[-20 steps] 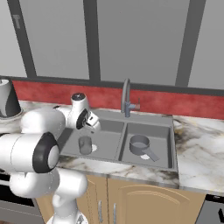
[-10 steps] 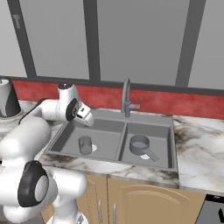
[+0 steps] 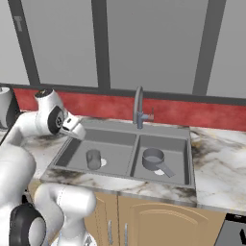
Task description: Move any existing items from the left basin to the right basin for drying. Then move the glass cup from the counter to the left basin of the sink for washing.
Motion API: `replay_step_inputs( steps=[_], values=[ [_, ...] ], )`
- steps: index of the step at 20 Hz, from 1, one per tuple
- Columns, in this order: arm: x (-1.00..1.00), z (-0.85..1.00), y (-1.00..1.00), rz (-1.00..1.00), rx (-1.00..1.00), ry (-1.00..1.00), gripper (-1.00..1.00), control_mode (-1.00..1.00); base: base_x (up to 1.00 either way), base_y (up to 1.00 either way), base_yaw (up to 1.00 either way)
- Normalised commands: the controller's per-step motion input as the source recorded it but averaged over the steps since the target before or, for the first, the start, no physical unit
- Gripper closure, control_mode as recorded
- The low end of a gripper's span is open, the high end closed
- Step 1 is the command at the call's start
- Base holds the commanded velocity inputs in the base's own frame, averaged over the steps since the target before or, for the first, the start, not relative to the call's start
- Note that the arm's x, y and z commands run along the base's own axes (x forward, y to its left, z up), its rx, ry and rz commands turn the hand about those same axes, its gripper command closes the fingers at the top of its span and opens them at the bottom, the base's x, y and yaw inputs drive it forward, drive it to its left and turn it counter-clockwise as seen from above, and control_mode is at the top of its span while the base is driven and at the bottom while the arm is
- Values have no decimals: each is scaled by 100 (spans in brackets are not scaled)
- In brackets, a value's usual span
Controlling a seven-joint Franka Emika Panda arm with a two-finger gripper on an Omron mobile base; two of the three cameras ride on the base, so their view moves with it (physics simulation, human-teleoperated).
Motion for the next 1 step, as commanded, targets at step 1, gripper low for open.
replay_step_inputs(
  steps=[1],
  values=[
    [-54,0,5,0,0,0,-100,-100,0,0,0]
  ],
)
